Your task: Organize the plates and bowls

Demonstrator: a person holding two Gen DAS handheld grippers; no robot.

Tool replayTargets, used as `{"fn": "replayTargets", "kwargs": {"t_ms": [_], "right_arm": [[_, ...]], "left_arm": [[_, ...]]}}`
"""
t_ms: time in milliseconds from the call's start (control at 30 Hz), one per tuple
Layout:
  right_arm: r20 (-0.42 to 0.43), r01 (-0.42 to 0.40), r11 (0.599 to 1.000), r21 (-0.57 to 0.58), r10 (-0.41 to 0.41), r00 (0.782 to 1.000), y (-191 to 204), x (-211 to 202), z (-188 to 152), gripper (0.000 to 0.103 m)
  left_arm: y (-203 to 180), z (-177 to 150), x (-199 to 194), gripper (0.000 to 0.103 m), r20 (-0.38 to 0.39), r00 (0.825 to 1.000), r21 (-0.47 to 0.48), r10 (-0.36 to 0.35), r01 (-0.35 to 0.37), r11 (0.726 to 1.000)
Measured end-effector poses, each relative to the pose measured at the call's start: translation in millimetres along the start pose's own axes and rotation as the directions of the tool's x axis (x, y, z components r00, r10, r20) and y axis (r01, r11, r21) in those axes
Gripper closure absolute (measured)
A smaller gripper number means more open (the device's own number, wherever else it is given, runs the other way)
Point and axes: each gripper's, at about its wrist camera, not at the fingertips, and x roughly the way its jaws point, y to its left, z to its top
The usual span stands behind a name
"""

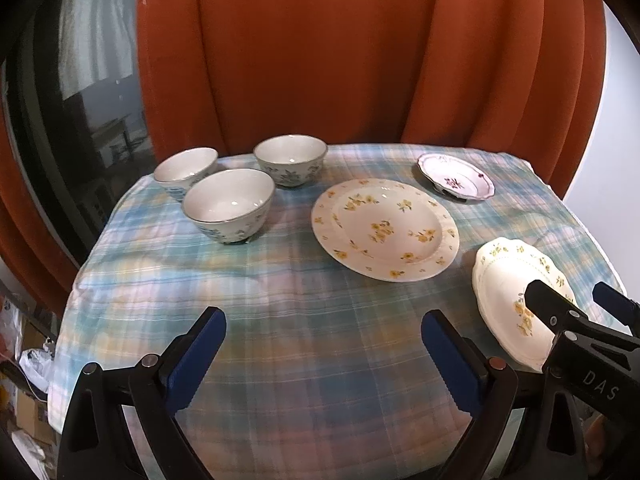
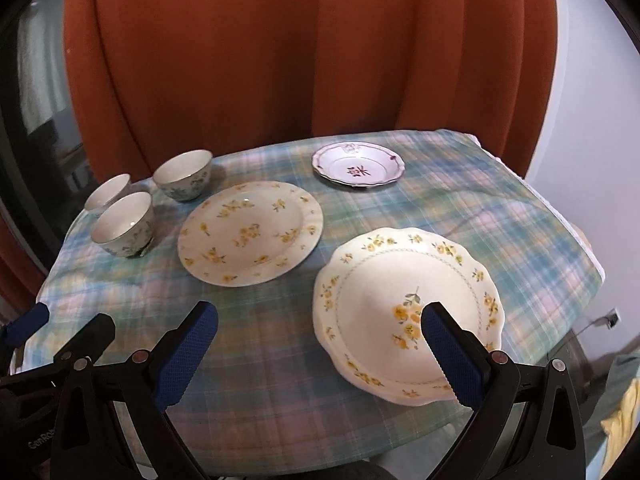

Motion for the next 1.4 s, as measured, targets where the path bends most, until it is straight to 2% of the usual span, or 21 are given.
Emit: {"fn": "replayTargets", "kwargs": {"t_ms": [200,467,800,1000,1167,1400], "right_arm": [[-0.033,0.013,1.0,0.012,-0.013,0.999,-23,21,3,0.0],[-0.093,-0.014,1.0,-0.008,0.013,0.996,-76,62,23,0.001],[-0.181,-0.04,0.997,-0.07,0.027,0.983,-143,116,41,0.005],[-0.237,-0.077,0.993,-0.092,0.054,0.97,-168,144,42,0.008],[-0.295,-0.106,0.989,-0.103,0.072,0.953,-178,162,39,0.012],[-0.362,-0.152,0.983,-0.105,0.104,0.926,-181,182,32,0.019]], "left_arm": [[-26,6,23,0.005,-0.044,0.999,0.006,-0.003,0.003,1.0],[-86,15,57,0.007,-0.113,0.993,-0.028,0.019,-0.022,0.999],[-154,17,101,0.014,-0.212,0.977,-0.06,0.03,-0.043,0.997],[-180,13,121,0.018,-0.274,0.96,-0.074,0.048,-0.071,0.995],[-195,8,135,0.019,-0.335,0.939,-0.069,0.074,-0.102,0.992],[-202,1,147,0.028,-0.395,0.915,-0.069,0.077,-0.113,0.991]]}}
